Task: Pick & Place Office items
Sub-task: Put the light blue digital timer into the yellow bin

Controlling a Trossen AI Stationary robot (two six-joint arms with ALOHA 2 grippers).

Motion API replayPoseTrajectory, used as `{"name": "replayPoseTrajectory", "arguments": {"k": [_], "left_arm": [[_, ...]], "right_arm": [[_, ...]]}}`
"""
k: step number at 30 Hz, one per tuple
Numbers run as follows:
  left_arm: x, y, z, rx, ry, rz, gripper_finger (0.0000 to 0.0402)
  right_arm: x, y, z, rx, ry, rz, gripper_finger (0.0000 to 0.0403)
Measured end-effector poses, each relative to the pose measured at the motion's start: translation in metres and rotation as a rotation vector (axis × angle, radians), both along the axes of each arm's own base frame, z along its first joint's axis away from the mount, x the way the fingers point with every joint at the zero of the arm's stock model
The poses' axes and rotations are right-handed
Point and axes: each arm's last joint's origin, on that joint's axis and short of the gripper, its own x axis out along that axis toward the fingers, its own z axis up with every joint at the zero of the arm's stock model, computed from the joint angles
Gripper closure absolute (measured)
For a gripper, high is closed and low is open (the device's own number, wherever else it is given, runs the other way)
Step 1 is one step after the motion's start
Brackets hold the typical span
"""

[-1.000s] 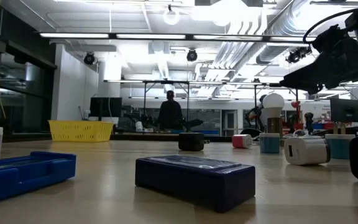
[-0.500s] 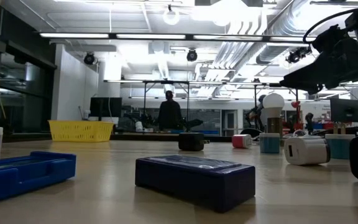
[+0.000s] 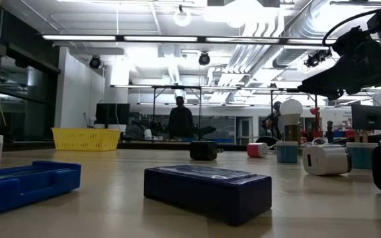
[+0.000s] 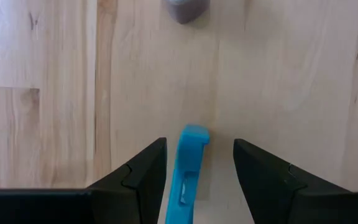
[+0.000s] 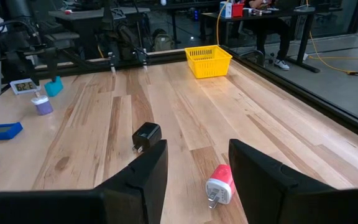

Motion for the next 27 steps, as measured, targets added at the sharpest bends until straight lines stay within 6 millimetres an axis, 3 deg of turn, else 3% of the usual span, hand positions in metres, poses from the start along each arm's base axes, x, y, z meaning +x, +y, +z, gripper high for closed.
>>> {"name": "replayPoseTrajectory", "arguments": {"k": [27], "left_arm": [[0.011, 0.000, -0.014, 0.016, 0.044, 0.013, 0.0225]], "right_arm": [[0.000, 0.000, 0.000, 0.000, 0.000, 0.000, 0.0245]]}}
